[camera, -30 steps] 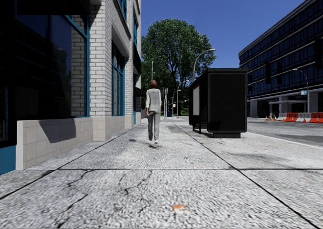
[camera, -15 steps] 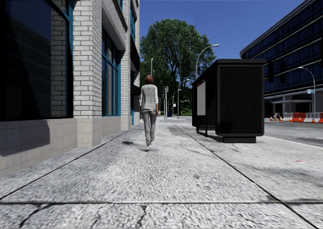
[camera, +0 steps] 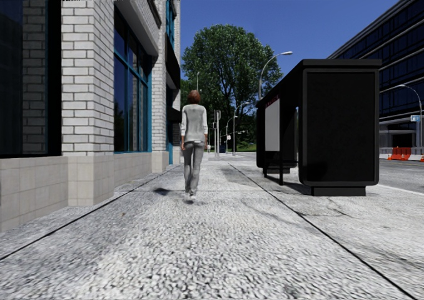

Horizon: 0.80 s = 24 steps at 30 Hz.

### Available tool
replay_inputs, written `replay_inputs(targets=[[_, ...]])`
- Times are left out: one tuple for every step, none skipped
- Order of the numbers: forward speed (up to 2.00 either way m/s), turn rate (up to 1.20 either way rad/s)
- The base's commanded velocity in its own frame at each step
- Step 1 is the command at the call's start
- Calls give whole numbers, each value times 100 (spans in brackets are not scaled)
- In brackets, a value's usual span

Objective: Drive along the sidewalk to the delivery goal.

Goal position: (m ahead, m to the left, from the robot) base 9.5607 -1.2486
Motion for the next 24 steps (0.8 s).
replay_inputs(targets=[[178,-27],[164,-27],[149,-27],[143,-27],[143,-27],[140,-29],[139,-38],[139,-42],[139,-43],[139,-43],[139,-45],[139,-45],[139,-45],[139,-43],[139,-31],[139,-24],[139,-24],[139,-21],[139,-7],[142,0],[142,0],[168,0],[200,0],[200,0]])
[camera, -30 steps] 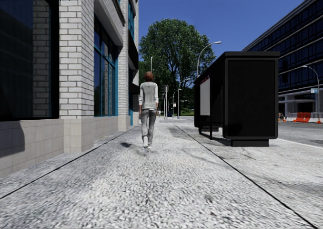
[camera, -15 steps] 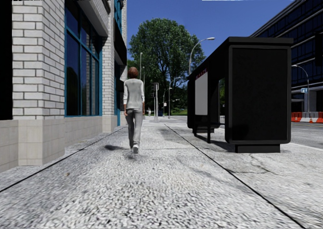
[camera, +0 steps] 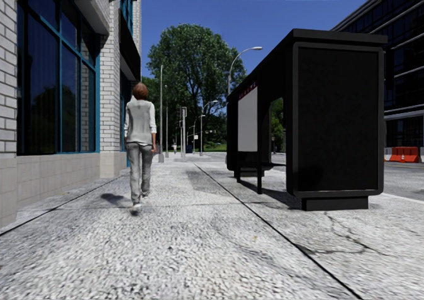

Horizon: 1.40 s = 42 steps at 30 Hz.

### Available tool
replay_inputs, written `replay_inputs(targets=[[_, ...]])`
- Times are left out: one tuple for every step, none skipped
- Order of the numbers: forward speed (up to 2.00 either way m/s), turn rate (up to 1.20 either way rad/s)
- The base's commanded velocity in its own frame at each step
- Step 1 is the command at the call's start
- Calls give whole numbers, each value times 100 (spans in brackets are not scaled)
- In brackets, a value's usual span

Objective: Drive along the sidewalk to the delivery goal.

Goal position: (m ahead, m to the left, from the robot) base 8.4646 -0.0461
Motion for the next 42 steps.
replay_inputs(targets=[[200,0],[200,0],[200,0],[200,0],[200,0],[200,0],[200,0],[200,0],[200,0],[200,0],[200,0],[200,0],[200,0],[200,0],[200,0],[200,0],[200,0],[187,1],[187,1],[170,4],[160,4],[151,6],[151,6],[140,11],[130,15],[130,15],[127,16],[127,17],[126,18],[126,18],[126,23],[126,24],[126,24],[126,24],[126,24],[126,27],[126,28],[126,28],[128,28],[134,28],[134,28],[140,28]])
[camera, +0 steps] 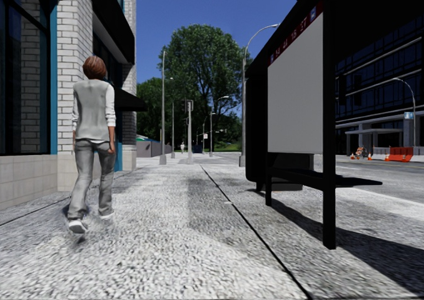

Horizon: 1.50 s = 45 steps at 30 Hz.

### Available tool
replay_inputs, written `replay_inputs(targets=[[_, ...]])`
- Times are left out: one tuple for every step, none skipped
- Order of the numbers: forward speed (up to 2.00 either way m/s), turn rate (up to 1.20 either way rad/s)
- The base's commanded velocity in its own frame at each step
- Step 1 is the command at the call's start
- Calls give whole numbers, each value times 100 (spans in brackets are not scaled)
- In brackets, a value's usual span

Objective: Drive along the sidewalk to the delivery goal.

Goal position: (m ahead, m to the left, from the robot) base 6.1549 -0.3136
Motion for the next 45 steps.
replay_inputs(targets=[[146,28],[148,28],[148,28],[149,28],[149,28],[150,28],[150,28],[150,29],[150,29],[150,29],[150,29],[150,29],[150,29],[150,29],[150,29],[150,29],[150,29],[150,29],[150,29],[150,25],[150,19],[150,19],[150,19],[150,19],[150,11],[150,11],[150,0],[150,0],[148,0],[148,0],[145,0],[140,0],[140,0],[139,0],[139,0],[137,0],[137,0],[131,0],[121,0],[106,0],[106,0],[100,0],[99,0],[99,0],[98,0]])
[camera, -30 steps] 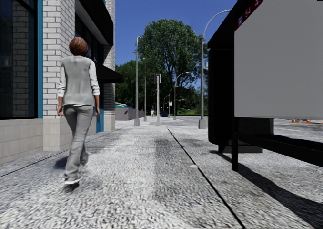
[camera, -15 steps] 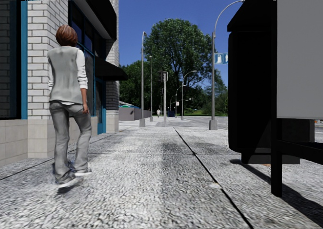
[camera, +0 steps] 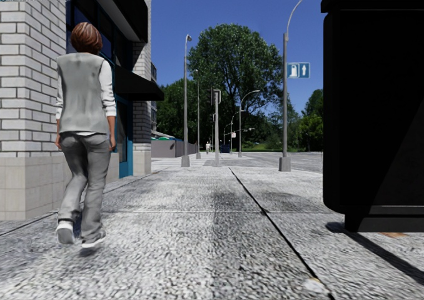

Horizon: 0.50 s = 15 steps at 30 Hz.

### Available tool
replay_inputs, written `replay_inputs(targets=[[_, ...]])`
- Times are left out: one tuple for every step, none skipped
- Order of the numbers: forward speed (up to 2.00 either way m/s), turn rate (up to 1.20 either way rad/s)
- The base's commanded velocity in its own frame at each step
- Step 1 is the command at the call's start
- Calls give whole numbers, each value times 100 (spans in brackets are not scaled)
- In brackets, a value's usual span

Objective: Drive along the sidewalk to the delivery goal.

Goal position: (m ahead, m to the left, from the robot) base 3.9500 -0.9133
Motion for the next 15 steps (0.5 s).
replay_inputs(targets=[[98,0],[98,0],[98,0],[98,0],[98,0],[98,0],[98,0],[98,0],[98,0],[98,0],[98,0],[98,0],[98,0],[98,0],[98,0]])
